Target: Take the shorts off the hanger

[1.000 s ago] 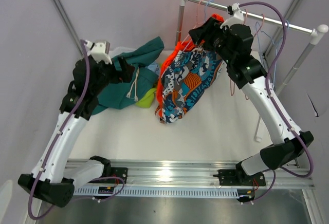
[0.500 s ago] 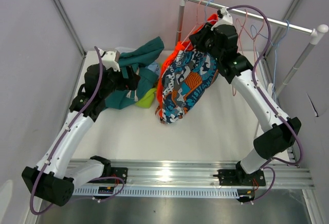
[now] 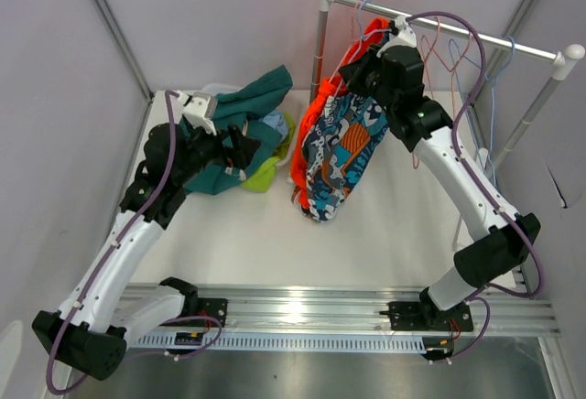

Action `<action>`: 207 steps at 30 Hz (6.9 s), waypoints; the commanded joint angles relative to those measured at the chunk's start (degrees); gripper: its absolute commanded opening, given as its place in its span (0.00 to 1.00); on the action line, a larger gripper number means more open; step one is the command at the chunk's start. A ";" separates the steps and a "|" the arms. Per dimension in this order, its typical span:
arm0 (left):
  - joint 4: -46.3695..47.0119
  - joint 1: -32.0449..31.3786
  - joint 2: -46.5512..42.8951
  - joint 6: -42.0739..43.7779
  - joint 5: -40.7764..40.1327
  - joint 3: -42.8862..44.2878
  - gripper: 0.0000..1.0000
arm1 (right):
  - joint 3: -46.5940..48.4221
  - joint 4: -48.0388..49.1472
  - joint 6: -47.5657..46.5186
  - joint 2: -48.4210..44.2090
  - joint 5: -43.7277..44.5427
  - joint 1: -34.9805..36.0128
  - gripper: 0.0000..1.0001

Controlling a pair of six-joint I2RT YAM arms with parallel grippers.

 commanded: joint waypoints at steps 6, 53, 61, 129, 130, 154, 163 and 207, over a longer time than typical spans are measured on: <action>9.89 -8.50 -3.10 0.59 17.97 5.37 0.99 | 1.35 0.30 -0.06 -11.62 3.73 1.21 0.00; 38.45 -30.56 12.39 -1.96 6.82 -4.86 0.00 | 0.63 -3.65 5.92 -20.87 4.26 1.04 0.00; 40.29 -42.42 -0.54 -3.80 -1.96 -25.27 0.00 | 10.22 -6.47 4.86 -15.42 1.89 -3.27 0.00; 20.53 -44.62 -8.36 -5.39 -33.70 -11.32 0.00 | -9.81 11.55 48.11 -16.21 -28.61 -13.46 0.00; 18.08 -46.02 -10.63 -4.61 -34.66 -11.06 0.00 | -9.20 11.46 47.41 -14.90 -28.52 -14.25 0.00; 5.14 -42.98 -2.33 27.30 -58.06 28.75 0.00 | -21.22 9.00 37.12 -21.99 -27.03 -16.72 0.99; -13.63 -9.42 28.76 21.60 -38.55 77.58 0.00 | -30.19 6.37 32.20 -30.17 -27.73 -17.95 0.99; -4.39 -1.91 2.03 4.90 -13.03 7.07 0.99 | 8.73 4.26 6.45 -2.15 -7.28 2.88 0.95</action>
